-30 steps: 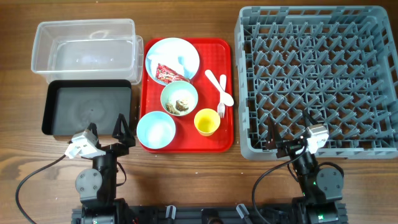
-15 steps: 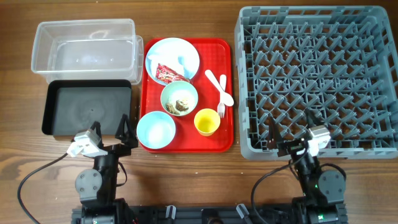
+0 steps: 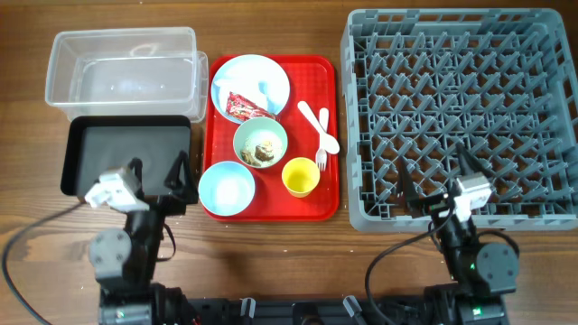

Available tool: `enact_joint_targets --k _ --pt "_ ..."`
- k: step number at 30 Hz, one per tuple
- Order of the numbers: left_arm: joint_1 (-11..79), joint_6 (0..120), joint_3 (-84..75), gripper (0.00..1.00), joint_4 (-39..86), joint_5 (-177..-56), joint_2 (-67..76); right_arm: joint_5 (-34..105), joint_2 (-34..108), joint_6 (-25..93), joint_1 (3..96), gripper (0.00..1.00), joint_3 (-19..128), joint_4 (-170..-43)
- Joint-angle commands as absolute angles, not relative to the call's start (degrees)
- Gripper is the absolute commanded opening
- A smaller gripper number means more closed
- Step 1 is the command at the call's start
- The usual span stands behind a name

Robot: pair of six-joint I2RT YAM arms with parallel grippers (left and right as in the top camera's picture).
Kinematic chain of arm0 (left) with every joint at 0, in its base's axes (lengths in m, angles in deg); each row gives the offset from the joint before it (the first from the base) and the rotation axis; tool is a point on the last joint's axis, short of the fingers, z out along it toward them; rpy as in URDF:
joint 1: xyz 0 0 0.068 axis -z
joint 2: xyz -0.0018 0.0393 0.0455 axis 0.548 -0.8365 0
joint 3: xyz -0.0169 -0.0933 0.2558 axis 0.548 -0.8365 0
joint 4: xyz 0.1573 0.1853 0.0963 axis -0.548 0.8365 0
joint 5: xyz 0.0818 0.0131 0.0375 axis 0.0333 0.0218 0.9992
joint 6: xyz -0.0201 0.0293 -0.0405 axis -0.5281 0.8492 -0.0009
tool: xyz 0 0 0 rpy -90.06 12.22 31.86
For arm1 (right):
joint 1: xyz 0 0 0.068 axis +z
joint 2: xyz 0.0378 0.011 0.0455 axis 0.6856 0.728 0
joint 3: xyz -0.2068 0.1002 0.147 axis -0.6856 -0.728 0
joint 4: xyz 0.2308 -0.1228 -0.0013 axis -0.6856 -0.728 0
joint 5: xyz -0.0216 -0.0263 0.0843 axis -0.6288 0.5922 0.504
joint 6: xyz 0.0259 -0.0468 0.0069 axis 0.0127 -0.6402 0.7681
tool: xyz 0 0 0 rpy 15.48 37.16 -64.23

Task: Sort waste into correct bins and load items into the dishwasher rack
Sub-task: 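Reach the left gripper to the tissue and wrapper on the blue plate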

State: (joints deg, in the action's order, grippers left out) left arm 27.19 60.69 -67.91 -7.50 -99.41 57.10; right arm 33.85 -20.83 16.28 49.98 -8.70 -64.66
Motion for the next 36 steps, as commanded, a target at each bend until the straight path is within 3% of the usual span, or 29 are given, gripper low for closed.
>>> enact_joint_targets --k 1,9,16,25,36 --pt "27.52 63.44 -57.59 1.00 -7.59 -103.08 44.84 34.84 -13.44 14.18 49.96 1.00 -2.26 -64.18" --pt "31.43 66.39 -33.44 1.00 2.55 -106.42 19.27 38.68 1.21 16.41 49.96 1.00 10.44 -68.50" --pt "42.62 69.63 -9.18 1.00 21.00 -97.27 -0.47 39.38 14.80 23.42 49.94 1.00 23.03 -83.02" --pt "48.26 69.19 18.38 1.00 42.16 -93.00 -24.95 39.80 34.28 18.70 49.94 1.00 44.34 -104.59" --pt "48.30 67.62 19.54 1.00 41.76 -102.07 -33.89 40.00 43.43 18.86 49.94 1.00 46.53 -110.58"
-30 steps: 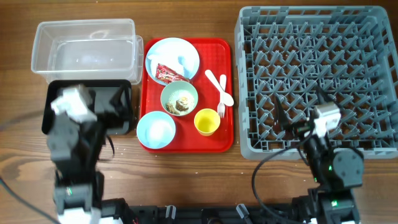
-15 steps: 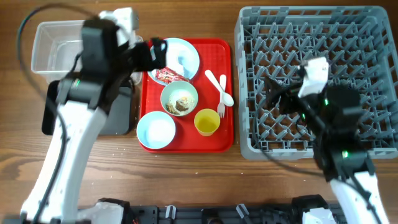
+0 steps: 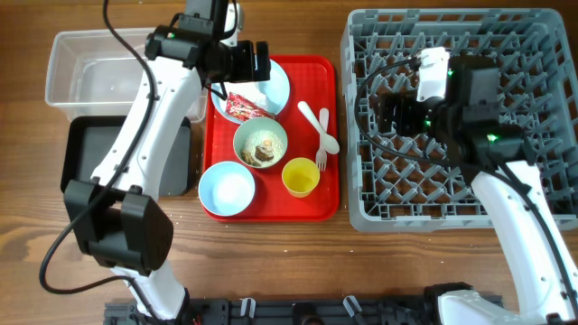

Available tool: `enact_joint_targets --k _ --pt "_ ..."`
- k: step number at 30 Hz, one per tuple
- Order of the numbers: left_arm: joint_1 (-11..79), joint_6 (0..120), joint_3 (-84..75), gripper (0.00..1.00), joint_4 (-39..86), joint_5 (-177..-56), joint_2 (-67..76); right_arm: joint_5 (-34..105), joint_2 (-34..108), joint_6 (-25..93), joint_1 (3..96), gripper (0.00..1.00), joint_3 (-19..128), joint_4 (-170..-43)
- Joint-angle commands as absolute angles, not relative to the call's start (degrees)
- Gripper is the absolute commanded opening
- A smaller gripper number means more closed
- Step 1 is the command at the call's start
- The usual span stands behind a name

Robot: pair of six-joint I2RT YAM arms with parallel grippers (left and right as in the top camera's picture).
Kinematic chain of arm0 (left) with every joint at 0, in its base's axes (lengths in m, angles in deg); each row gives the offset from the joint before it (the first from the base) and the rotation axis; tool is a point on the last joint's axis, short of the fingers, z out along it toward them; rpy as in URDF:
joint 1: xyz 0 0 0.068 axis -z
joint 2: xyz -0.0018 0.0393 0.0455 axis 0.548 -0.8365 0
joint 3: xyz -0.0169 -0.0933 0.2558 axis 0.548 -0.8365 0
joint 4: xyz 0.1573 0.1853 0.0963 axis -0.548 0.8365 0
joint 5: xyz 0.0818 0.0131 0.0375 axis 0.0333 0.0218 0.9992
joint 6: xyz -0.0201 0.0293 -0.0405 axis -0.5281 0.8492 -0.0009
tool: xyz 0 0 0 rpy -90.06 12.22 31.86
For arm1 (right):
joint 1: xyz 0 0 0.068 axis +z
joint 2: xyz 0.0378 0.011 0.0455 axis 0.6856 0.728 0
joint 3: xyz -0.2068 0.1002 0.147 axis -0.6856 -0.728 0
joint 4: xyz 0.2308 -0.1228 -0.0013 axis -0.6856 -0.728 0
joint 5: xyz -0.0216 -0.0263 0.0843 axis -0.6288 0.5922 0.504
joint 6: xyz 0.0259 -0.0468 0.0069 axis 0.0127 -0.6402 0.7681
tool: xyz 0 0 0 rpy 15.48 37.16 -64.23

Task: Sort waste into correct bins and load items into the dishwasher rack
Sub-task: 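Reach the left gripper to the tissue and wrapper on the blue plate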

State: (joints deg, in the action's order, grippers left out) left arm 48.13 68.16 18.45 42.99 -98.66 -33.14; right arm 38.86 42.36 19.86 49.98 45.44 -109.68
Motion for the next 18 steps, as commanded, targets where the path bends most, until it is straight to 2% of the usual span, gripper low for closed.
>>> enact_joint_targets --k 1,9,18 --pt "48.28 67.27 19.54 1.00 41.17 -102.07 -33.99 40.00 43.59 18.88 49.94 1.00 46.53 -110.84" --pt "49.55 45.61 19.50 1.00 40.08 -86.64 -40.05 40.00 43.59 18.90 49.96 1.00 46.53 -110.80" --pt "50.60 41.58 19.50 0.98 39.62 -84.48 -50.02 40.00 43.59 18.88 49.96 1.00 46.53 -111.80"
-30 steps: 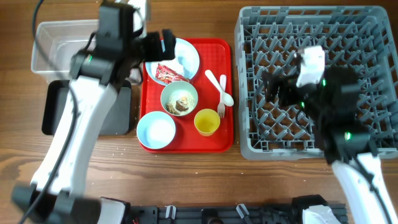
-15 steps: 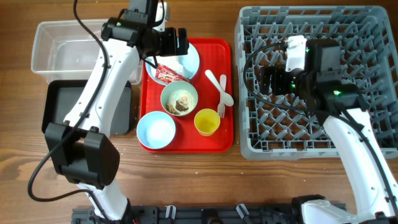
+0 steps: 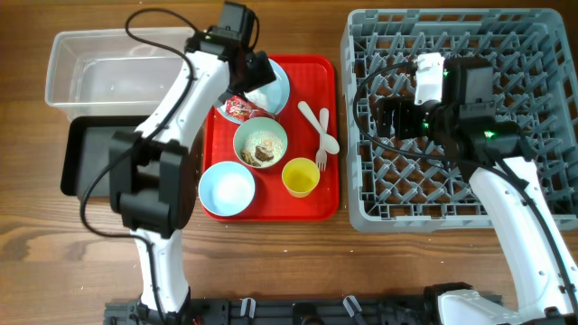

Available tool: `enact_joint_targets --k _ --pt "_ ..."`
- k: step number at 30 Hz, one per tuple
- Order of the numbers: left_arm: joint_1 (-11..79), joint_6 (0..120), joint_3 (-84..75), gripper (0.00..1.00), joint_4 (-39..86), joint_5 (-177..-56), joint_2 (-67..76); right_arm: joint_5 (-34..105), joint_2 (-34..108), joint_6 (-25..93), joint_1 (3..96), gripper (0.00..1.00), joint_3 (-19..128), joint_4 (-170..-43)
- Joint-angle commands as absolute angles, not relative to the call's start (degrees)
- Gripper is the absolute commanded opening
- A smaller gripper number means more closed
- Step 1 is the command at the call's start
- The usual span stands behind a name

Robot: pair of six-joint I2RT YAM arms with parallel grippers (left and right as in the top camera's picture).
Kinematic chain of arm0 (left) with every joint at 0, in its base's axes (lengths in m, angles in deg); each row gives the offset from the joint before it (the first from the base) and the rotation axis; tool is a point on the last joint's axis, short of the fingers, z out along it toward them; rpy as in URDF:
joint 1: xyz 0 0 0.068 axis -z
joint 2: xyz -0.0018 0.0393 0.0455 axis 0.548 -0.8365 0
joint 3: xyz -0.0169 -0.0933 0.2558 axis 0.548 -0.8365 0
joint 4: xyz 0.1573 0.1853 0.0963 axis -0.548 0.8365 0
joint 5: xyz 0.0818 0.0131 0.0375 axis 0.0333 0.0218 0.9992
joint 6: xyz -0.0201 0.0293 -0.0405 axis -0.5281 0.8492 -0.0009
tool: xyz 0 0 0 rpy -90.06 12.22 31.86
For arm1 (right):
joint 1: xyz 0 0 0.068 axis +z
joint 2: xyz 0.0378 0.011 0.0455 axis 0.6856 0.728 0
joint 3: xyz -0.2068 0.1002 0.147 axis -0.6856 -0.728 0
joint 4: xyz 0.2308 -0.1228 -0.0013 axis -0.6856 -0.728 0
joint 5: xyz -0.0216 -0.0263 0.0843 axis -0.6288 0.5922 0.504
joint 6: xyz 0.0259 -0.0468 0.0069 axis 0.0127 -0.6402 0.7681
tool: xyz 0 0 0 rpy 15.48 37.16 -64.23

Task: Sort waste into correct bins and load items into the dishwasher rack
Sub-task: 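Reach the left gripper to the tissue and wrapper on the blue plate, then grasp the tissue and wrapper with the left gripper, drop into clear bin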

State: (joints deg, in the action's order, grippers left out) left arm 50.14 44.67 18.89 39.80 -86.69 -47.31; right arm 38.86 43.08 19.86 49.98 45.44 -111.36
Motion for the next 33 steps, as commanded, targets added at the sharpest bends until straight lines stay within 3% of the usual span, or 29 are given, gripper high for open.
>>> enact_joint_targets --k 1,13,14,17,19,33 --pt "50.60 41.61 19.50 0.98 39.60 -84.46 -50.54 40.00 43.59 18.90 49.96 1.00 46.53 -111.85" --pt "50.62 41.63 19.50 0.87 36.37 -84.48 -56.18 40.00 43.59 18.88 49.96 1.00 46.53 -112.24" --pt "50.62 41.65 19.50 0.81 36.06 -84.48 -56.33 40.00 43.59 18.90 49.96 0.99 46.53 -112.26" --pt "50.66 41.63 19.46 0.31 35.03 -84.50 -56.33 40.00 43.59 18.83 49.96 1.00 46.51 -112.30" --pt "50.66 41.63 19.46 0.04 35.08 -84.50 -56.33 40.00 43.59 18.88 50.00 0.99 46.51 -112.26" --pt "49.64 44.03 22.17 0.04 37.98 -86.45 -41.38 39.78 43.59 18.83 50.07 0.99 46.51 -111.98"
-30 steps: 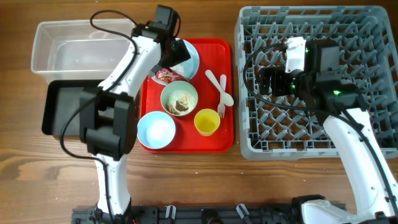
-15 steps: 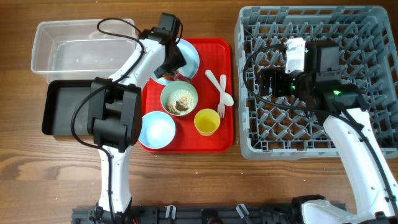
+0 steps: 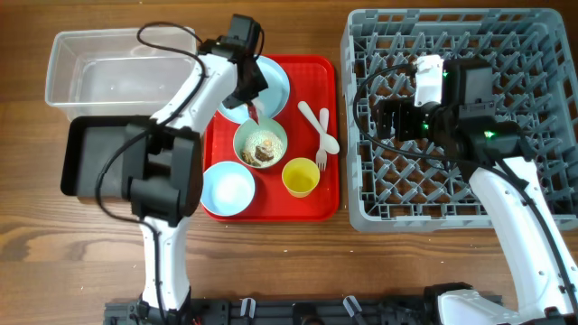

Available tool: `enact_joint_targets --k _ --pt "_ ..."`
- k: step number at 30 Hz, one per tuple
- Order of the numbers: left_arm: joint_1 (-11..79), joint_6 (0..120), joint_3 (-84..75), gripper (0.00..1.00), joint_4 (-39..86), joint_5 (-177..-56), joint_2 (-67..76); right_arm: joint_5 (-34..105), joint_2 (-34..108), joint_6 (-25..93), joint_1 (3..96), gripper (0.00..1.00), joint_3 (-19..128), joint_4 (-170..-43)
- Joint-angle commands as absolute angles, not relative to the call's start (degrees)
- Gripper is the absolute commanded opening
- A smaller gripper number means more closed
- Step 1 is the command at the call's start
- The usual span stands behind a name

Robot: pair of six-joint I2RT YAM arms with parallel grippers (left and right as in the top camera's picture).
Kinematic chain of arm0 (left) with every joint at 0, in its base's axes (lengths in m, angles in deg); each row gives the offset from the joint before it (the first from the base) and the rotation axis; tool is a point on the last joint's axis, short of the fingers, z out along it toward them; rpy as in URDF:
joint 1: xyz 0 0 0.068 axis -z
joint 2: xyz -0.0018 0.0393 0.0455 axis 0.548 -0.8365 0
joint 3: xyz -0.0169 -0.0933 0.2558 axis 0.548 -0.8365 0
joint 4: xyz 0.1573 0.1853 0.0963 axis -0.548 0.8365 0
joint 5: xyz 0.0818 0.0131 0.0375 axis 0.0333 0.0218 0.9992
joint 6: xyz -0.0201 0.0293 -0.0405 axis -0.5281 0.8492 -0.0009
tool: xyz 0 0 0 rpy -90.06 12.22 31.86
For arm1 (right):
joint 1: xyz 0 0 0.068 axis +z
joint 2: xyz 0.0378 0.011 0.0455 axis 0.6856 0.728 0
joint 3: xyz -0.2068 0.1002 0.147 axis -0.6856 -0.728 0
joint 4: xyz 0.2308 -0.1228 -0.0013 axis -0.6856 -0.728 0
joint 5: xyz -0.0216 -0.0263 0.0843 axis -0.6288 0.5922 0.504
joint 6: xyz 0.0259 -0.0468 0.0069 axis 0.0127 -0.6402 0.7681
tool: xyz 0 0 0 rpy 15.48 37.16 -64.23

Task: Sort waste into correct bins and load items into the dishwasher rack
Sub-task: 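Grasp the tissue and wrapper with the left gripper, drop into clear bin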

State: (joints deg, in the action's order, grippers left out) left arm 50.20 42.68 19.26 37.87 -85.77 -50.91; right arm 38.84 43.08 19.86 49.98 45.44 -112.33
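Note:
A red tray [image 3: 271, 212] holds a light blue plate [image 3: 276, 79], a green bowl [image 3: 261, 144] with food scraps, a blue bowl [image 3: 228, 188], a yellow cup [image 3: 300, 177] and a white spoon and fork [image 3: 318, 125]. My left gripper [image 3: 251, 101] is down on the plate where the red wrapper [image 3: 256, 113] lies. Only a sliver of the wrapper shows, and the fingers' state is hidden. My right gripper [image 3: 386, 120] hangs open over the left part of the grey dish rack [image 3: 542, 54], holding nothing.
A clear plastic bin [image 3: 117, 72] stands at the back left, with a black bin [image 3: 99, 158] in front of it, both left of the tray. The left arm crosses over the black bin and the tray's left edge.
My left gripper has come down from above the plate's left side onto the red wrapper, which is now mostly covered. The right arm has not moved.
Both arms were folded at the table's front edge. Then the left arm was stretched to the back of the tray and the right was over the rack. The left gripper then stood nearer the plate and is now on the wrapper.

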Motion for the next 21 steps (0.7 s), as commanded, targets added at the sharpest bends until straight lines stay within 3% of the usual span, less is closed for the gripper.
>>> enact_joint_targets --k 1,9,14,21 --pt "49.13 44.03 22.17 0.04 38.03 -86.42 -39.79 39.75 43.59 18.83 50.07 0.99 46.51 -112.00" --pt "40.76 43.01 22.12 0.04 38.16 -81.38 -35.04 39.80 43.59 18.90 50.07 0.99 46.51 -111.82" --pt "33.53 31.64 22.01 0.04 38.73 -73.53 -38.08 39.80 43.59 18.92 50.11 0.98 46.51 -111.85" --pt "27.19 17.89 21.97 0.06 36.67 -73.14 -44.40 39.80 43.59 18.90 50.11 0.98 46.51 -111.85"
